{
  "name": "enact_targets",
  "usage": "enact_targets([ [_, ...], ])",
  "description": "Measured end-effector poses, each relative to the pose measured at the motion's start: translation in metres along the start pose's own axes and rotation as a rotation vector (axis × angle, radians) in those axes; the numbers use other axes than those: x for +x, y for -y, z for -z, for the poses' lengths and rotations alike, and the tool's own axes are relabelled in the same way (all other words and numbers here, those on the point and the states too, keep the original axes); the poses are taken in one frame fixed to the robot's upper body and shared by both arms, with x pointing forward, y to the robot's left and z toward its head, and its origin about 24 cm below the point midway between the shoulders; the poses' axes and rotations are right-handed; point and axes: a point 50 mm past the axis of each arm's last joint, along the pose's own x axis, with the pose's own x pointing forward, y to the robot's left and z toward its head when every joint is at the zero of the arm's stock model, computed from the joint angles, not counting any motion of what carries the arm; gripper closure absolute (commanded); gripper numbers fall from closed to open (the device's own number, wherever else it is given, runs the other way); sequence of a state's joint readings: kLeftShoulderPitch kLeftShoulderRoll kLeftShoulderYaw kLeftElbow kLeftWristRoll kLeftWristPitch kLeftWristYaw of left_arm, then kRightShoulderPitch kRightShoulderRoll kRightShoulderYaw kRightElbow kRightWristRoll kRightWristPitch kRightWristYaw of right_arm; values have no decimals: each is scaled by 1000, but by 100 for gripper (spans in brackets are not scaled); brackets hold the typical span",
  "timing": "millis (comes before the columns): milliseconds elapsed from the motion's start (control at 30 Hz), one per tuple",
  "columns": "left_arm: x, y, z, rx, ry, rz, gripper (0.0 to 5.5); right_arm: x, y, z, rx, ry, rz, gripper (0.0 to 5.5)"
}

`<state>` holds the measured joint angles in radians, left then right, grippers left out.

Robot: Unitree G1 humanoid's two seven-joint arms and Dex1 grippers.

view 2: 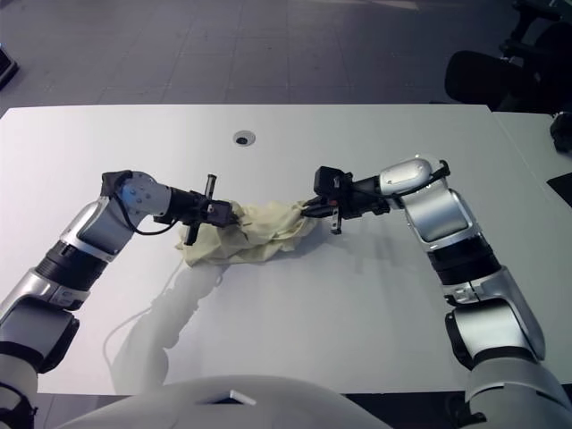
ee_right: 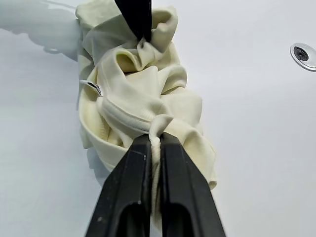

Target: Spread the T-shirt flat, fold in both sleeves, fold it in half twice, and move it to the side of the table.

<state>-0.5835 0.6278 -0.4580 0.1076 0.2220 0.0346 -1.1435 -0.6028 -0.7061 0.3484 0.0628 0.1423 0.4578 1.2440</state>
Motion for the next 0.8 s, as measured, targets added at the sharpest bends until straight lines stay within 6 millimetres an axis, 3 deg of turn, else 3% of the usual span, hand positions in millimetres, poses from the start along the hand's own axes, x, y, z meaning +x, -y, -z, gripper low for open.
enact_targets([
  [167, -13, -19, -1, -84, 70, -146, 550, -8, 5, -3, 28, 42, 19, 544],
  [333, -54, -76, -1, -89, 69, -378, 550, -39, 33, -30, 61, 166, 111, 545],
  [433, -64, -92, 3, -97, 58, -433, 550, -52, 49, -37, 87, 202, 160, 545],
  [667, -81, -136, 3, -118, 0, -572, 550, -69, 101, -49, 156, 246, 453, 545],
  [800, -81, -160, 0, -178, -62, -727, 550, -67, 127, -63, 183, 244, 703, 545],
])
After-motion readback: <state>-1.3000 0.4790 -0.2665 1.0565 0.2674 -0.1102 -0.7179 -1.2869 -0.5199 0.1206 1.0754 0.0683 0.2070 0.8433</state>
